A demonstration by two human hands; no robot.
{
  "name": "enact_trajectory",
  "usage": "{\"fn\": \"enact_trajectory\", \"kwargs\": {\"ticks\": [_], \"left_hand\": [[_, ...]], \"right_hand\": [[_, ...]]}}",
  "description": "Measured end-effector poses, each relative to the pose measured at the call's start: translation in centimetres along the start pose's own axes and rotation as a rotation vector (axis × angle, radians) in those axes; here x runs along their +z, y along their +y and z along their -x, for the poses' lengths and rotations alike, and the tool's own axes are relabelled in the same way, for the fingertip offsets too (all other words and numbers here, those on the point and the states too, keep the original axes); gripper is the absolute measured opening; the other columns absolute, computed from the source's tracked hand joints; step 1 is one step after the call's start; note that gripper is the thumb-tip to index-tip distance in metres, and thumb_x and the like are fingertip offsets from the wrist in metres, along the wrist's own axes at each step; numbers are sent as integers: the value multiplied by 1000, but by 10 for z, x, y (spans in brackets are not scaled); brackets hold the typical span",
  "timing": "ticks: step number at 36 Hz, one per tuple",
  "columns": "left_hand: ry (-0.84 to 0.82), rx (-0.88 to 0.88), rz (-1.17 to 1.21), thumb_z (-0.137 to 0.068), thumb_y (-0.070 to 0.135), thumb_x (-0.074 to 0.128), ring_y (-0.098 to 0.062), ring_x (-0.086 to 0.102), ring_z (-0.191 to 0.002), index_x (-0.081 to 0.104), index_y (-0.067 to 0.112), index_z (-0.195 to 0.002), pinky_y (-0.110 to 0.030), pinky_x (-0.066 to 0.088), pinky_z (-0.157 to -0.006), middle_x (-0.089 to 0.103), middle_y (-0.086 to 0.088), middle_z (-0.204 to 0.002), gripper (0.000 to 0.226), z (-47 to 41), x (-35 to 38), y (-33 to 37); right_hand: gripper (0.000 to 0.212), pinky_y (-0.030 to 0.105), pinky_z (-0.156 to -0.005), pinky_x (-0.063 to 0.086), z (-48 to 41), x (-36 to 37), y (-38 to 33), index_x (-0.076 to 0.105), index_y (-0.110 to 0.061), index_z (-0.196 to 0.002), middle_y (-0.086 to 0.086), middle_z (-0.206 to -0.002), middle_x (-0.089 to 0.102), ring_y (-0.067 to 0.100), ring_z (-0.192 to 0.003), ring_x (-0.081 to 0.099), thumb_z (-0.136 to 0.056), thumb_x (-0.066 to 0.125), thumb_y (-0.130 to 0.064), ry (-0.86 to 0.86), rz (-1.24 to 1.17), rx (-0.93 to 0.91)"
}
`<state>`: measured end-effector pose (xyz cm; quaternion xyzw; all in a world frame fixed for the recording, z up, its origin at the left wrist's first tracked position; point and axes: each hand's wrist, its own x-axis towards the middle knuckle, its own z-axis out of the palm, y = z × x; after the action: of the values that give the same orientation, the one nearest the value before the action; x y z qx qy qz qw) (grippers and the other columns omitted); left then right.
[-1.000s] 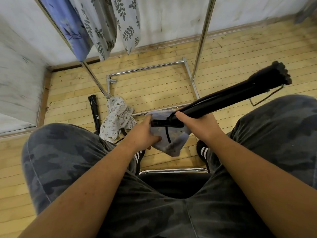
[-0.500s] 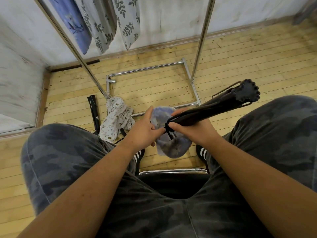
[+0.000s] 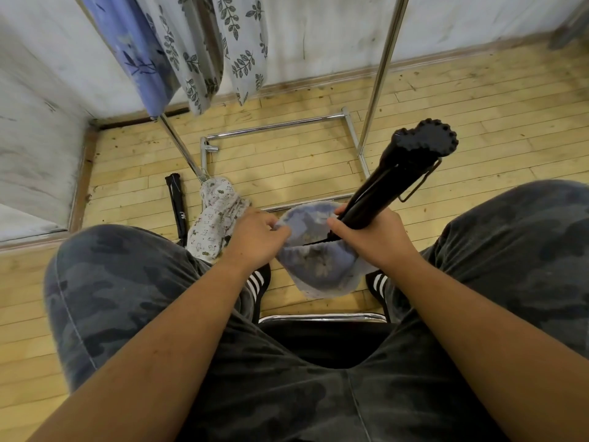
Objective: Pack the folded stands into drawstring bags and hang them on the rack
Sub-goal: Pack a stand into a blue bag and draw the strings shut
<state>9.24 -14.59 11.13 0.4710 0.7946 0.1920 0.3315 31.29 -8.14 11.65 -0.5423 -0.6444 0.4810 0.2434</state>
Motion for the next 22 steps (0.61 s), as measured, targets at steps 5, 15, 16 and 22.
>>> {"fn": "enact_trajectory", "kwargs": {"ticks": [5,15,16,22], "left_hand": [[-25,-91,188,-97,19,55,-16,62,-77,61,17,-106,-30,47,-62,67,0,-90,11,-2,-2,2],[-164,71,323,-104,34,58,-6,67,-86,63,33,-111,-26,53,-75,70,8,-102,9,9,-6,16],[-209,94,332,-101,34,63,-2,69,-87,61,36,-115,-23,55,-75,70,13,-105,15,12,-5,19],[-275,277,94,-86,31,78,4,60,-102,53,41,-137,-16,46,-81,63,24,-120,58,17,7,19]], "right_hand": [[26,20,-83,56,0,-1,-1,76,-27,-104,-12,-97,74,-3,-93,68,-83,82,-40,16,-58,21],[36,31,-93,59,-3,-2,0,77,-25,-101,-12,-100,77,0,-99,71,-74,87,-45,-40,-49,26],[44,31,-92,60,-2,0,-1,77,-25,-104,-11,-101,77,0,-99,71,-70,86,-53,-55,-41,18],[48,22,-86,56,6,7,-10,75,-28,-112,-11,-108,75,-1,-102,68,-73,84,-55,-127,-2,-37]]}}
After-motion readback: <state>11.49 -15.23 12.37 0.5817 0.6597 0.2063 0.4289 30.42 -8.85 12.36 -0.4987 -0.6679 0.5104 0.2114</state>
